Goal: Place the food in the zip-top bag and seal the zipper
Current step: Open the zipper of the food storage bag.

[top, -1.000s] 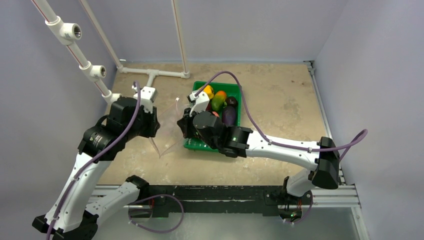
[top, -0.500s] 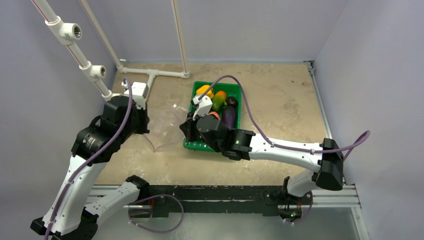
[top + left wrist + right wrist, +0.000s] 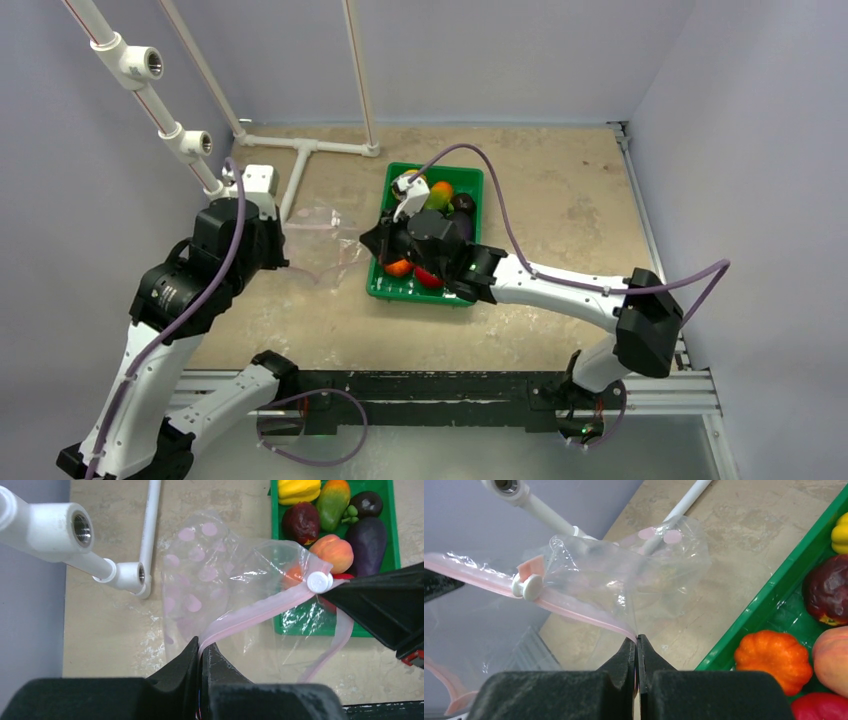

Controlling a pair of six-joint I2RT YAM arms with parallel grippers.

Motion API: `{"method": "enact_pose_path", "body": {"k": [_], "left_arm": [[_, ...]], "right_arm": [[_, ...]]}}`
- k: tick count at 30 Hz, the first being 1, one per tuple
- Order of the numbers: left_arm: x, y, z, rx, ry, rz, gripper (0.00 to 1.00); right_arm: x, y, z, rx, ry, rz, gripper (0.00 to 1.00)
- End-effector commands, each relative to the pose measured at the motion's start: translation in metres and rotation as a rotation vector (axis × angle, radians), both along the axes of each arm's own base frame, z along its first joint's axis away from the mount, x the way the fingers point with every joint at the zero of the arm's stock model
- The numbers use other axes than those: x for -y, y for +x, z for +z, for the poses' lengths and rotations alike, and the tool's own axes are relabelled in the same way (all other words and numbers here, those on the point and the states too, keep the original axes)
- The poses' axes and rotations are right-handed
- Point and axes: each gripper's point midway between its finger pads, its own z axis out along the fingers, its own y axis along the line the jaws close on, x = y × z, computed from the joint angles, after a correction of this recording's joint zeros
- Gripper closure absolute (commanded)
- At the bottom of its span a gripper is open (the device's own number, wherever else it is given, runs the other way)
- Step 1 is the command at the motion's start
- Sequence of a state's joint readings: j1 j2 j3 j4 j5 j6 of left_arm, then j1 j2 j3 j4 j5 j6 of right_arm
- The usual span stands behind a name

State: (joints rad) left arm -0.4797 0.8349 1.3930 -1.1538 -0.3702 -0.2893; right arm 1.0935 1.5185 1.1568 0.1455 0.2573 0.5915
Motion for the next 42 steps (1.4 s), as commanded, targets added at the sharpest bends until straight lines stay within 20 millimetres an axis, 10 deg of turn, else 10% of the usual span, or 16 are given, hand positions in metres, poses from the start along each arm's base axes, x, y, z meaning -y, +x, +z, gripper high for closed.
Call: {"method": "enact_pose_path", "body": {"k": [1,8,17,33,42], "left_arm": [[-0.003,0.006,-0.011,0.015,-0.019,0.053,1.00],[0.008,0.023,-0.023,0.053,-0.064,0.063,1.00],[0.022,0.041,-0.044,0.077,-0.118,0.058,1.00],[0.047,0.059,-0.055,0.122,-0.156,-0.039,1.00],[0.058,0.060,-0.063,0.149,-0.188,-0.099,1.00]], "right_arm": [[-0.003,0.014,-0.019,-0.012,-0.013,0.034,1.00],[-0.022,0.025,-0.036,-0.017,-0.025,0.083,0.98],[-0.028,0.032,-0.029,0.015,-0.028,0.097,0.67],[0.053,0.016,0.021,0.080,-0.007,-0.058,0.26],[0.096,0.027,-0.021,-0.023,-0.101,-0.259,0.21]]}}
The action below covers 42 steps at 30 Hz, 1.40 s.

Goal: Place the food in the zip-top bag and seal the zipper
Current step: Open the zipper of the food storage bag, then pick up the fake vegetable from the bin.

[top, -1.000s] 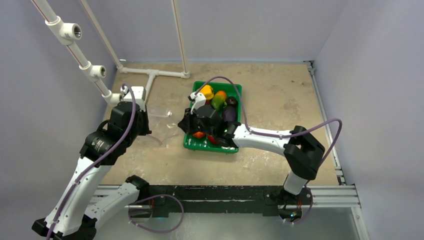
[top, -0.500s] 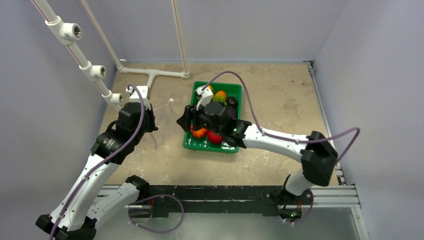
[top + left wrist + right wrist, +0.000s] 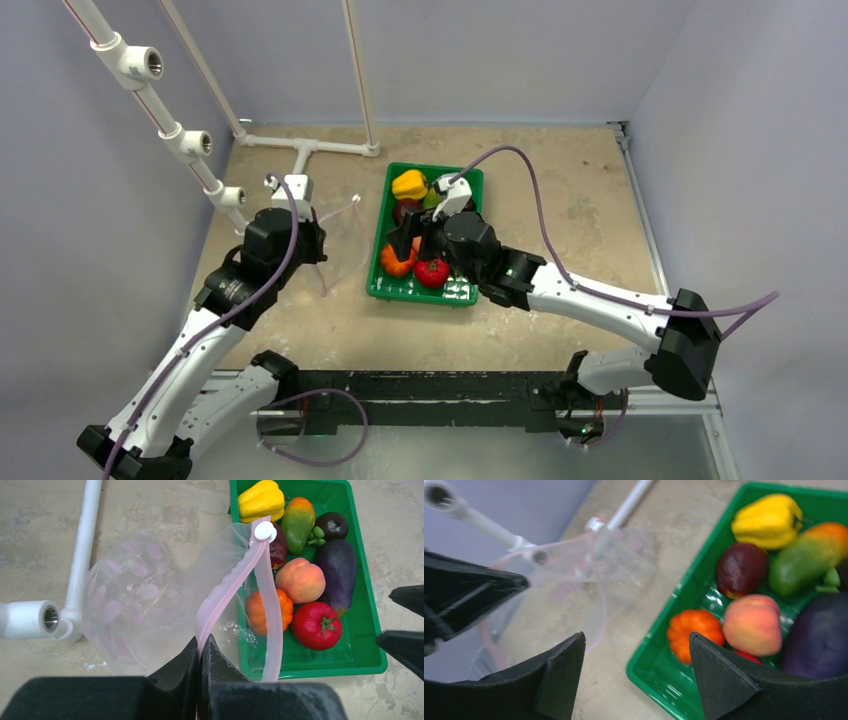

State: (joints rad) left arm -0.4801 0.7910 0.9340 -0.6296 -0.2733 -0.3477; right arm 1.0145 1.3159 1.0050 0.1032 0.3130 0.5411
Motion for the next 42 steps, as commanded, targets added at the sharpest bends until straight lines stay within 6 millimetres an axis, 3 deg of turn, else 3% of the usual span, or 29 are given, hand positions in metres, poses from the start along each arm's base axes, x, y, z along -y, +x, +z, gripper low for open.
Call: {"method": "enact_pose_path", "body": {"k": [1,7,19,33,42], "left_arm": [[0.009,0.005,0.012,0.091,-0.052,-0.044,1.00],[0.011,0.001,0.009,0.130,-0.084,-0.057,1.00],[0.011,-0.005,0.006,0.131,-0.082,-0.081,1.00],[0.012,-0.008,0.007,0.136,-0.088,-0.090,1.00],[0.013,-0.008,0.006,0.131,-0.085,-0.094,1.00]], "right_arm": [[0.030,0.014,-0.037,-0.100,-0.087,-0.169,0.21],[0.054,0.022,-0.088,-0.216,-0.227,-0.340,0.19],[0.058,0.024,-0.142,-0.279,-0.378,-0.373,0.16],[0.044,0.028,-0.174,-0.291,-0.458,-0.333,0.11],[0.048,0.027,-0.187,-0.296,-0.518,-0.366,0.22]]}}
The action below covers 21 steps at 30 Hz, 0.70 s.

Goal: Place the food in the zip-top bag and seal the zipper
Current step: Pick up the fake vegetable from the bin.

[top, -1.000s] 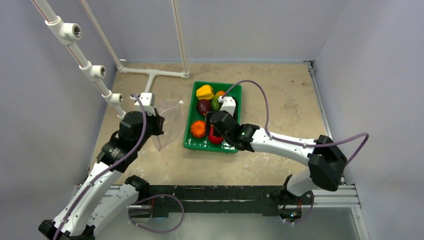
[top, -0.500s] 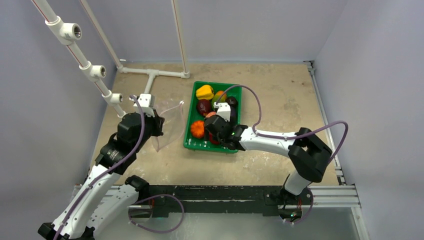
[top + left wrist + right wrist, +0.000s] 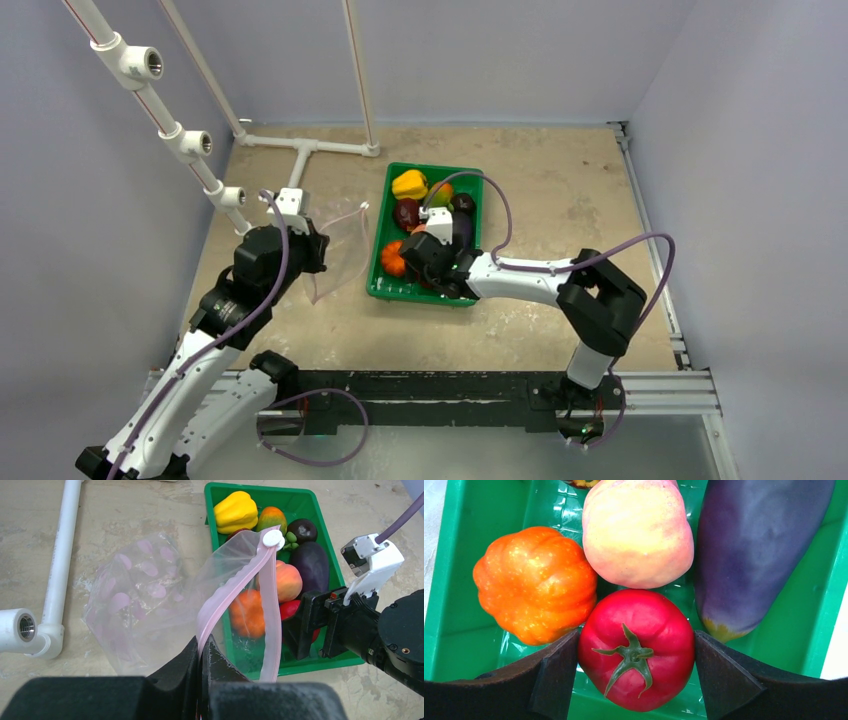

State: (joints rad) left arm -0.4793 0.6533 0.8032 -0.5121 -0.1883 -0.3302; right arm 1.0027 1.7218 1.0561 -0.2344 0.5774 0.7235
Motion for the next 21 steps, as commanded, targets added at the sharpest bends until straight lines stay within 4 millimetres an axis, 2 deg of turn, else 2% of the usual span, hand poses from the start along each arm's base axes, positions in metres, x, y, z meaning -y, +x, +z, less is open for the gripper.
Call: {"method": "enact_pose_path", "body": {"k": [1,6,10,15,21], "left_arm": [[0.003,0.004,0.007,0.033,-0.013,-0.010,1.00],[0.003,0.003,0.006,0.033,-0.013,-0.011,1.00],[0.003,0.003,0.006,0.032,-0.014,-0.013,1.00],[0.003,0.003,0.006,0.032,-0.013,-0.013,1.00],[0.003,0.003,0.005,0.029,-0.014,-0.012,1.00]], "right_arm": [[-0.001,0.006,0.009,0.031,-0.017,-0.032,0.26],[-0.001,0.005,0.019,0.042,-0.008,-0.034,0.52],[-0.003,0.006,0.042,0.070,0.036,-0.035,0.62],[-0.016,0.001,0.084,0.110,0.122,-0.009,0.64],[-0.043,-0.011,0.138,0.153,0.262,0.075,0.64]]}}
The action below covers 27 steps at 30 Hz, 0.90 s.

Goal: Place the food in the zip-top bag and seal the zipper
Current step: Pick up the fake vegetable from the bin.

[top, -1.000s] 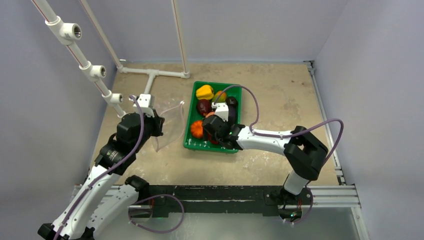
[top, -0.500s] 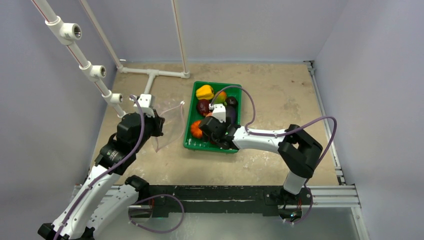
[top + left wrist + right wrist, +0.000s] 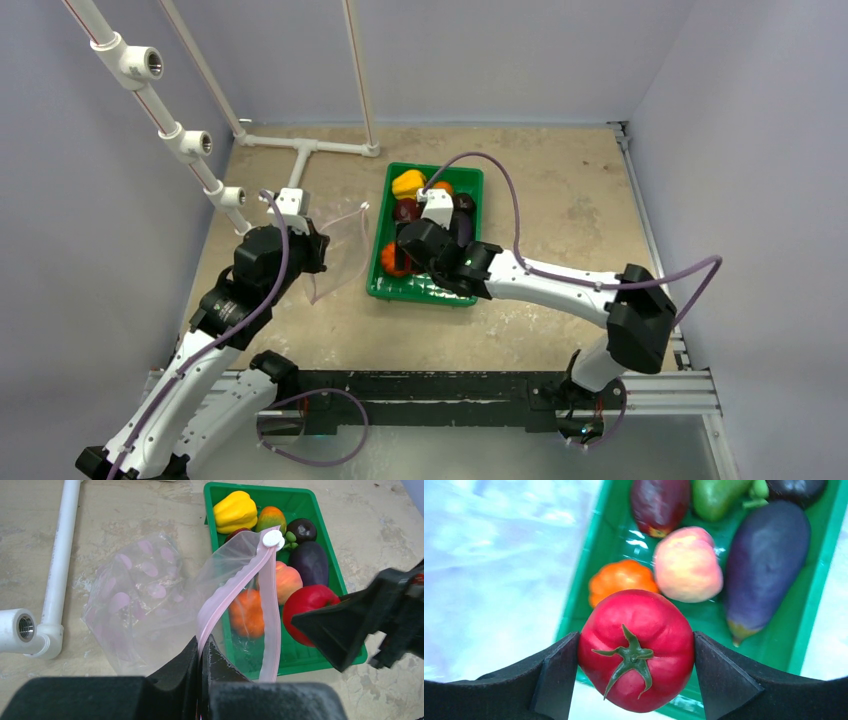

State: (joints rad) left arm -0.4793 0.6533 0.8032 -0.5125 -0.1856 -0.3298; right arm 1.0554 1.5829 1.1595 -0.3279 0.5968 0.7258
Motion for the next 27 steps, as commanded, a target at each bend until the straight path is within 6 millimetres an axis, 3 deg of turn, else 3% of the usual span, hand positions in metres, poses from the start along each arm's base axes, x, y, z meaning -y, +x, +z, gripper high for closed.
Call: {"method": "enact_pose_path", "body": {"k": [1,11,15,27], "left_arm": [[0.003,0.004,0.006,0.030,-0.013,-0.010,1.00],[0.004,0.004,0.005,0.027,-0.014,-0.012,1.00],[0.004,0.005,0.004,0.024,-0.012,-0.013,1.00],[0.005,0.005,0.003,0.021,-0.012,-0.014,1.00]], "right_arm": [[-0.025,-0.004,0.064,0.073,0.162,0.057,0.64],[-0.051,-0.035,0.172,0.235,0.442,0.312,0.64],[-0.060,-0.048,0.198,0.287,0.531,0.397,0.63],[-0.099,-0.057,0.183,0.259,0.560,0.504,0.64]]}}
